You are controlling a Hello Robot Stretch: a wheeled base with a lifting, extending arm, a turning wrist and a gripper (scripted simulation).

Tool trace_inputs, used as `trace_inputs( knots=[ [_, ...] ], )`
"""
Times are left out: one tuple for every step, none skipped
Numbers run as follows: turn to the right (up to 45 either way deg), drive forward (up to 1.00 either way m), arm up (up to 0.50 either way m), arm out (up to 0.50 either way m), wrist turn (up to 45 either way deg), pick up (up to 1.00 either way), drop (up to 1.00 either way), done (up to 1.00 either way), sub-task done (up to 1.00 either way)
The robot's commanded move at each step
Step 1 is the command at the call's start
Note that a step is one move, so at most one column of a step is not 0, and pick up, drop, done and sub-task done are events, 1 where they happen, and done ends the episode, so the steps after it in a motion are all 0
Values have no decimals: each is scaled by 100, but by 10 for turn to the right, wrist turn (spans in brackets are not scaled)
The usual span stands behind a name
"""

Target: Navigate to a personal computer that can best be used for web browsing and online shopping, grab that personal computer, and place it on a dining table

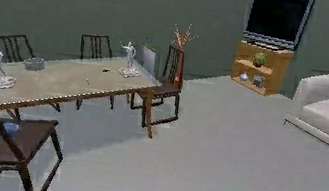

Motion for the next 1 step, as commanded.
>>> trace_inputs(
  knots=[
    [0, 35, 0, 0, 0, 0, 0, 0, 0]
  ],
)
